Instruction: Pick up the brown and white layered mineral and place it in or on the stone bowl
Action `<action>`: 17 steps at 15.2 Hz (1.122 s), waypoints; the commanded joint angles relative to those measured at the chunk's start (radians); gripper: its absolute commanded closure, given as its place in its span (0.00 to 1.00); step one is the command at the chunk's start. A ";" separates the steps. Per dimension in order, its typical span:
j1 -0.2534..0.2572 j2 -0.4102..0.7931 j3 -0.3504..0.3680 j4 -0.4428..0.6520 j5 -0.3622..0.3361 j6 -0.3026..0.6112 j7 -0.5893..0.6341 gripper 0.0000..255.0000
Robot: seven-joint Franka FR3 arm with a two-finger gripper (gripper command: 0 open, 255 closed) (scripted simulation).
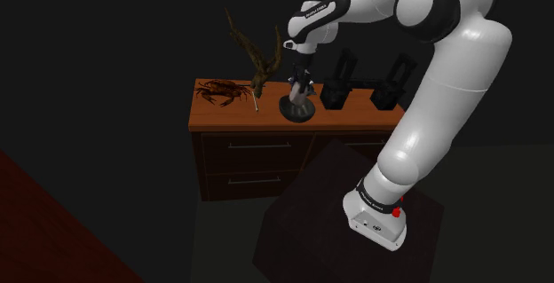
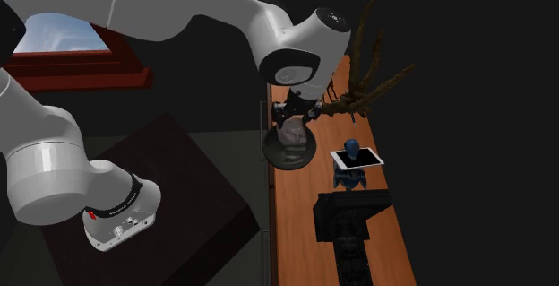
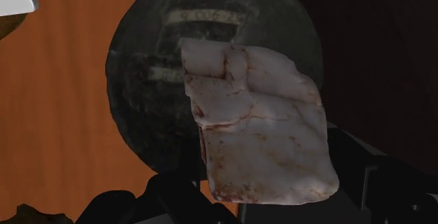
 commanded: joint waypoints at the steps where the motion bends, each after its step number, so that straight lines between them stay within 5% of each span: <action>1: -0.002 0.016 0.000 -0.010 0.005 0.027 -0.006 1.00; 12: -0.003 0.047 0.003 -0.025 0.015 0.071 -0.013 1.00; 13: -0.003 0.047 0.003 -0.025 0.015 0.071 -0.014 0.00; 17: -0.003 0.047 0.003 -0.025 0.015 0.071 -0.014 0.00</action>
